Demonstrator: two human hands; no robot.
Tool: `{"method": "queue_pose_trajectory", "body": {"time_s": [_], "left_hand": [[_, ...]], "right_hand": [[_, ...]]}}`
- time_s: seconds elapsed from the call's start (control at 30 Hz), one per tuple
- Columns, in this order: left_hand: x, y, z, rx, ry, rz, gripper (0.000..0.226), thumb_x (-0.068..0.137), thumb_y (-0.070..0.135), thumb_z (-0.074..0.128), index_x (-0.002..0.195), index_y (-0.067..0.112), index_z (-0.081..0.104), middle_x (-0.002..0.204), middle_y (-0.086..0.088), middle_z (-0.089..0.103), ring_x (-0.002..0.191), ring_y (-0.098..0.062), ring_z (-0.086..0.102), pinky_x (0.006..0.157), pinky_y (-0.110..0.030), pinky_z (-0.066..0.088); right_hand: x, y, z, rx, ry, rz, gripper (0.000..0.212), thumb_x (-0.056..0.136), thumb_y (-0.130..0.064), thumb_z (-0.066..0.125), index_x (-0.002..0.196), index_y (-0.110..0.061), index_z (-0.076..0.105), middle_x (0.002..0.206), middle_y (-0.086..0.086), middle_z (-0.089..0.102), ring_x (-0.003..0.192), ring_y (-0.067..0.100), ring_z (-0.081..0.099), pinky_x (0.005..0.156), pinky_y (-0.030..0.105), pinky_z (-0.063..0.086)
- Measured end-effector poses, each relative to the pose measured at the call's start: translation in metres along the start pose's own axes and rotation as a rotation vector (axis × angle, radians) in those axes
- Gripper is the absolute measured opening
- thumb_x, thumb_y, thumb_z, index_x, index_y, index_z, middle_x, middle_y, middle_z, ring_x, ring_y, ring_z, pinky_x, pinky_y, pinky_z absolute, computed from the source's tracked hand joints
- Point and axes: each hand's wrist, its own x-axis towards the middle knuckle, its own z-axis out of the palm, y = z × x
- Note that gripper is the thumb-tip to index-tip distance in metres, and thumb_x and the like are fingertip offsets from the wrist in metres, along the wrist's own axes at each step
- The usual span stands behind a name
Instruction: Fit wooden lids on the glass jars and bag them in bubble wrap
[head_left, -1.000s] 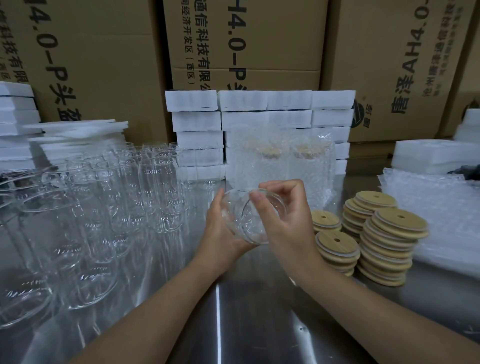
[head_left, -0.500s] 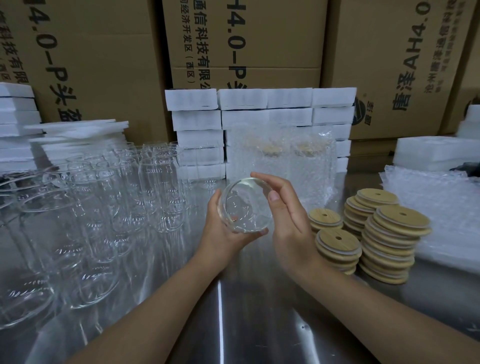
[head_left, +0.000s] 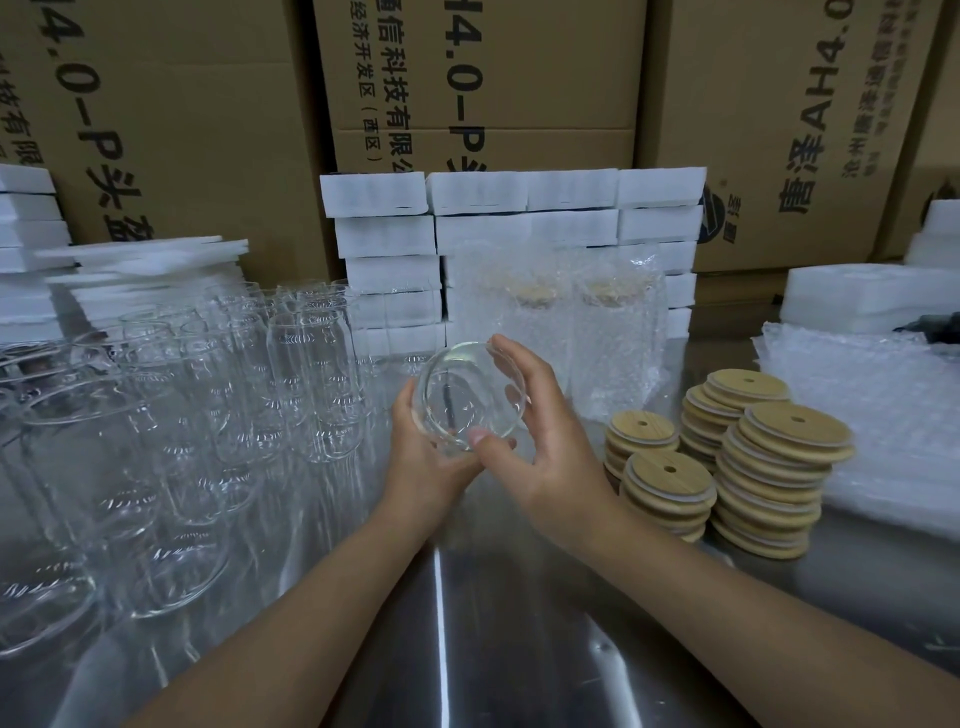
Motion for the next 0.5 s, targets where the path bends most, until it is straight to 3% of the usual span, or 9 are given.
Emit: {"method": "queue_pose_trajectory", "body": {"time_s": [0.07,0.17,0.33,0.5], "left_hand": [[-0.0016,0.0046,0.0006,0.038,0.024,-0.012,0.106,0.066,0.001,0.086,0.147,0.016,0.019,0.131,0.001,0.047,0.099,0.010,0.060,0.077,-0.010,0.051],[-0.0020,0.0081,0.0001,0.099,0.055,-0.020,0.116,0.063,0.009,0.090,0.151,0.020,0.016,0.149,-0.007,0.034,0.128,-0.017,0.049,0.102,-0.032,0.047],[-0.0019,0.0063,-0.0034,0.158,0.045,0.006,0.118,0.064,0.015,0.090,0.152,0.025,0.011,0.152,-0.004,0.035,0.133,-0.017,0.045,0.110,-0.040,0.040],[0.0001,0.0060,-0.0038,0.187,0.043,-0.003,0.116,0.063,0.017,0.090,0.152,0.025,0.015,0.151,-0.007,0.036,0.133,-0.021,0.046,0.109,-0.043,0.042]], "right_hand": [[-0.0003,0.0004,0.0003,-0.007,0.016,0.011,0.065,0.079,-0.033,0.062,0.136,-0.038,0.031,0.140,-0.018,0.040,0.128,-0.013,0.035,0.098,0.003,0.030],[-0.0003,0.0008,0.0004,0.008,0.035,0.036,0.067,0.077,-0.036,0.065,0.136,-0.036,0.032,0.139,-0.016,0.041,0.126,-0.014,0.036,0.095,0.004,0.033],[-0.0006,0.0014,0.0011,-0.019,0.041,0.038,0.067,0.076,-0.038,0.066,0.135,-0.035,0.033,0.136,-0.021,0.041,0.127,-0.012,0.035,0.104,0.014,0.033],[0.0003,0.0014,0.0012,-0.021,0.064,0.050,0.068,0.074,-0.040,0.067,0.133,-0.034,0.035,0.134,-0.021,0.042,0.125,-0.011,0.037,0.105,0.021,0.036]]}}
